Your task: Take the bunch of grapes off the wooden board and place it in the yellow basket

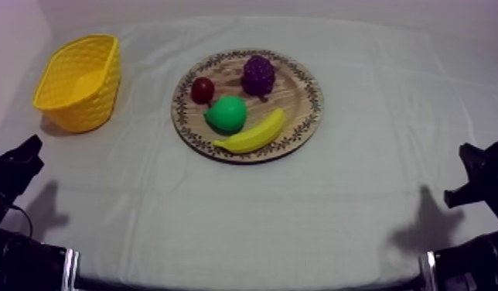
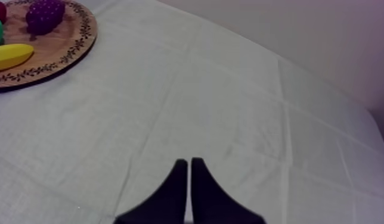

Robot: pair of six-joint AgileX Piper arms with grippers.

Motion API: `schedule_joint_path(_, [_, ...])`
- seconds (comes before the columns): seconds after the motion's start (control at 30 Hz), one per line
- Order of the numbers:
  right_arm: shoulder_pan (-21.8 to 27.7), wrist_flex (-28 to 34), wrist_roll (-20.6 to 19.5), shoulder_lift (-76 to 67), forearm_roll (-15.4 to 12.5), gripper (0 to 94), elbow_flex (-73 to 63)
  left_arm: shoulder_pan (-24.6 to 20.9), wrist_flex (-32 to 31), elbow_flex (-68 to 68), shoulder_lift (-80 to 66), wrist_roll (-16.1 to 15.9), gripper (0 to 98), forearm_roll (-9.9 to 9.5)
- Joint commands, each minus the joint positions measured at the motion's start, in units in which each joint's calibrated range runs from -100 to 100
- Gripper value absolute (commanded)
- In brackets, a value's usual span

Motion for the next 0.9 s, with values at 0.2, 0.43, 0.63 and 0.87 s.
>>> schedule_joint_path(0.2, [-0.01,0.02,0.01,0.0,-0.01,0.3,0.0,-0.02,-0.03,0.01,0.0,-0.02,0.1,0.02])
schedule_joint_path(0.43, [-0.01,0.02,0.0,0.0,-0.01,0.3,0.0,0.07,-0.03,0.01,0.0,-0.03,0.1,0.02])
schedule_joint_path(0.63, [-0.01,0.02,-0.01,0.0,-0.01,0.3,0.0,4.31,-0.03,0.01,0.0,-0.45,0.1,0.02])
schedule_joint_path(0.87, [-0.01,0.02,0.01,0.0,-0.01,0.3,0.0,8.62,4.79,-2.34,2.01,-1.52,0.1,0.9])
